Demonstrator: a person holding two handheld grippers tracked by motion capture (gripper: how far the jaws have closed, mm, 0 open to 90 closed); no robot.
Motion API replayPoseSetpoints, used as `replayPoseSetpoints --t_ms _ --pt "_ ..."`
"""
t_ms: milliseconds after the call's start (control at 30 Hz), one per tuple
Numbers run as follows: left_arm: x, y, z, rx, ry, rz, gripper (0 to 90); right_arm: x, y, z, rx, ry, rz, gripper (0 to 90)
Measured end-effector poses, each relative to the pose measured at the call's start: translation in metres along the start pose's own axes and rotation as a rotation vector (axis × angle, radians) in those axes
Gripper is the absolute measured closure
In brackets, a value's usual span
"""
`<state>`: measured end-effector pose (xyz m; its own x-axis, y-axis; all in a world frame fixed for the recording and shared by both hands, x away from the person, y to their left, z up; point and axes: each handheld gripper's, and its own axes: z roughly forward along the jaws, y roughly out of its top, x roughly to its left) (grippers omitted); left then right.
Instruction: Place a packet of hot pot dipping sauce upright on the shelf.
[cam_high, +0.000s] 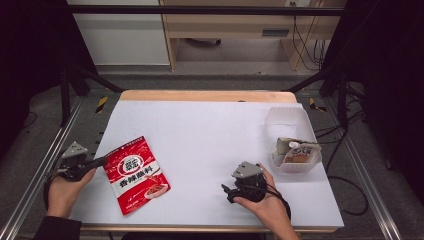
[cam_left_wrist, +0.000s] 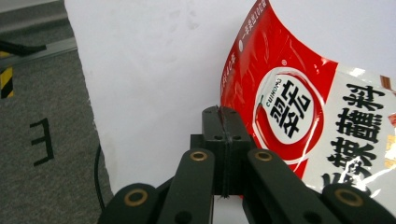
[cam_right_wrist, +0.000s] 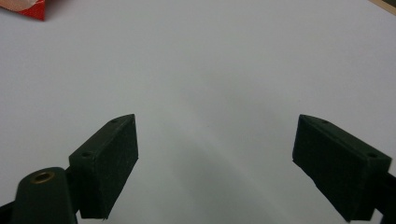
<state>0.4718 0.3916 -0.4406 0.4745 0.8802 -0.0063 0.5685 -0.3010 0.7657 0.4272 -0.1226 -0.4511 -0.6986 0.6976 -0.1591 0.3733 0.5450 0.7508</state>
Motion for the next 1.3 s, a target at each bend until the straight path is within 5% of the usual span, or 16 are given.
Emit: replayPoseSetpoints --t_ms 567,1033,1300 --pt "-0.03 0.025 -0.016 -0.059 -0.016 0.121 90.0 0.009 0.019 0.003 -0.013 0.022 -0.037 14.2" --pt "-0.047 0.04 -0.018 -0.092 -0.035 0.177 90.0 0.021 0.064 0.023 0.002 0.047 -0.131 15.8" --pt "-0.055 0.049 -0.019 -0.111 -0.047 0.2 90.0 0.019 0.082 0.029 -0.005 0.048 -0.135 15.6"
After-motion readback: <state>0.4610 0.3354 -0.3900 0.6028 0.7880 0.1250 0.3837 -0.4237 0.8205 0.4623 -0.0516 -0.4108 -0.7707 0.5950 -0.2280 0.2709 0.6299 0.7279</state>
